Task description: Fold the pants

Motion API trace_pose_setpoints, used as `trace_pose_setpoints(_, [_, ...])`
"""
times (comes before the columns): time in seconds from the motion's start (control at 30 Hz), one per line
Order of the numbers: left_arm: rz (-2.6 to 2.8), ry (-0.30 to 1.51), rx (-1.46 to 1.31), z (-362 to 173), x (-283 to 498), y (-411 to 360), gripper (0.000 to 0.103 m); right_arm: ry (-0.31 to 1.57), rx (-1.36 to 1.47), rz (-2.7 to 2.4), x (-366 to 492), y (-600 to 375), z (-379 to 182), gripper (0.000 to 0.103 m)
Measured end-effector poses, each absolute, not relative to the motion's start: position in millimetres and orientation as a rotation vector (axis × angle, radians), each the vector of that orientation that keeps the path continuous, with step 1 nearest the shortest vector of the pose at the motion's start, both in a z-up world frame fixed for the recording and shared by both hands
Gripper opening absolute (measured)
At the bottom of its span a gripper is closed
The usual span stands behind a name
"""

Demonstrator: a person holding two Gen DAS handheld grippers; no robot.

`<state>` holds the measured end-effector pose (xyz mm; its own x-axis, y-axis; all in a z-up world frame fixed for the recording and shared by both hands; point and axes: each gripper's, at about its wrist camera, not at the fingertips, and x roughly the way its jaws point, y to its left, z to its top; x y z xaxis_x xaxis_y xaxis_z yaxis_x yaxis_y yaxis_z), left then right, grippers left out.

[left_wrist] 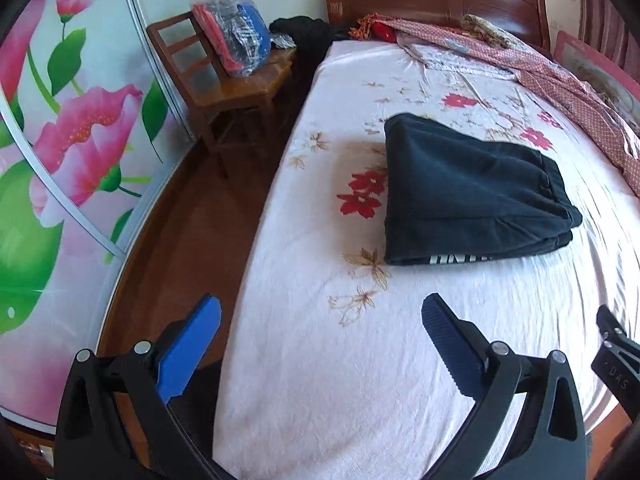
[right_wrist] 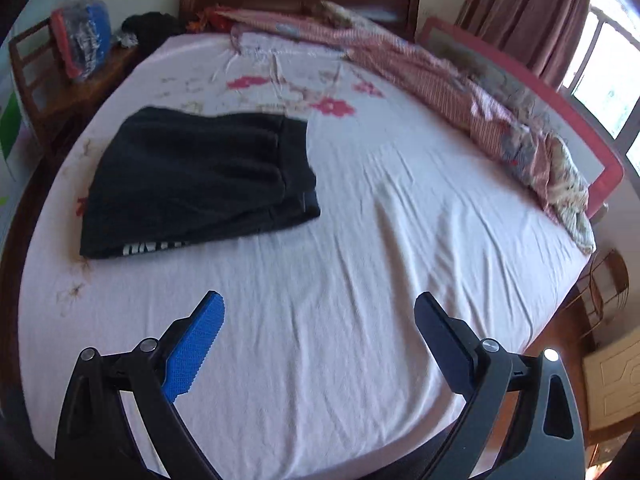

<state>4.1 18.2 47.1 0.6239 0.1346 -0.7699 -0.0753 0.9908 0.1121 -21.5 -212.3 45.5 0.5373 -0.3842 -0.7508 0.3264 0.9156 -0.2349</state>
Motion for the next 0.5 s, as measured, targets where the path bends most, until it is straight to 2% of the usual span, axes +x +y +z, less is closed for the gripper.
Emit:
trace_pose_setpoints(0.1, [0.101,0.826,0.006,72,5,23,0.101,0.806,-0.101,-0.446,-23,-208,74,0.095])
trace_pose_setpoints(0.23, [0.087,0.774,-0.007,85,3,20,0.101,0.791,-0.082,-0.423,-27,-206,79,0.095])
trace_pose_setpoints(0.5, [0.116,0.884,0.164,24,-8,4,0.101,0.967,-0.012,-0.363,-30,-204,21,0.095])
